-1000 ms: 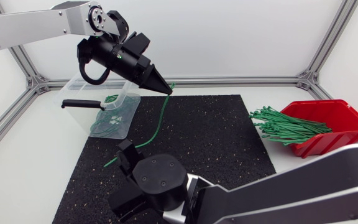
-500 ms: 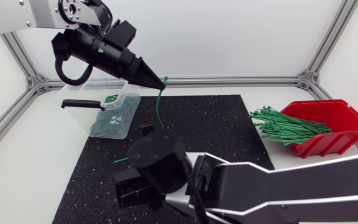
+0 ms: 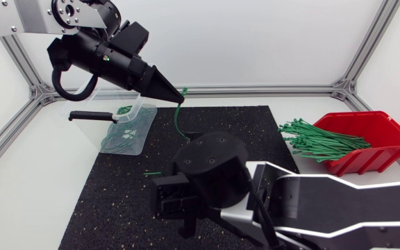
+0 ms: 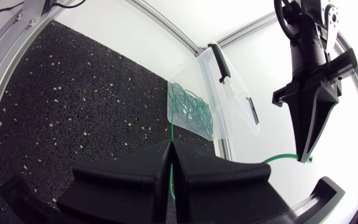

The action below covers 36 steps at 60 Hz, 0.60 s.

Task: Take a green cable tie from the red box, thread the tail through the head to close it, then place it in the transparent bin on the left.

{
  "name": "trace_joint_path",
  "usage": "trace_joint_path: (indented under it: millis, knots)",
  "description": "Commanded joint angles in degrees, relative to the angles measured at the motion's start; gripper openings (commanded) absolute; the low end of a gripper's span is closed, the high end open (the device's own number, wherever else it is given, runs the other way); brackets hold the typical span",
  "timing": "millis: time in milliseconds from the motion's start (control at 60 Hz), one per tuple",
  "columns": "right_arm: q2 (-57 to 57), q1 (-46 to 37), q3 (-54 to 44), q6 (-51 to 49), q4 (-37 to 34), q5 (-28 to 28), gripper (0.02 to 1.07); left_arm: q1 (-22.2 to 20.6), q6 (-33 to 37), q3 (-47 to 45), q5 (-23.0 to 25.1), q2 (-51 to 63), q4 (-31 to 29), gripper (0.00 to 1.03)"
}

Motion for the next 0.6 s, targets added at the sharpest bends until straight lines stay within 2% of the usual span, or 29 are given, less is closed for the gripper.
trace_joint_path:
  millis: [0,33,83,150,217,300,367,583]
  knots:
    - [-1.5,-0.3,-2.1,2.5,-1.2,0.1,0.07,-0.5,-1.4,-2.5,0.4,-2.0,0.6,0.03]
    - [-2.3,-0.2,-3.5,2.5,-0.4,0.5,0.07,-0.6,-1.6,-3.0,0.4,-2.3,0.8,0.03]
    - [-2.7,-0.4,-5.7,3.5,6.9,4.2,0.07,-0.8,-2.0,-3.5,0.3,-2.8,1.3,0.03]
    - [-3.1,-0.5,-5.6,5.8,4.5,4.6,0.07,-1.0,-2.1,-4.1,0.2,-3.5,1.3,0.03]
    - [-3.8,-0.5,-7.5,5.8,9.0,5.0,0.07,-1.2,-2.7,-4.4,0.1,-4.1,1.6,0.03]
    - [-4.4,-0.3,-5.4,9.8,3.2,2.9,0.07,-1.5,-3.5,-5.3,-0.1,-4.9,2.5,0.03]
    - [-4.1,-0.4,-4.0,12.0,1.2,2.3,0.07,-1.7,-3.7,-6.0,-0.1,-5.4,2.8,0.03]
    - [-5.6,-0.8,1.3,23.1,-12.5,-5.1,0.07,-1.7,-4.8,-10.2,-0.2,-7.9,6.4,0.03]
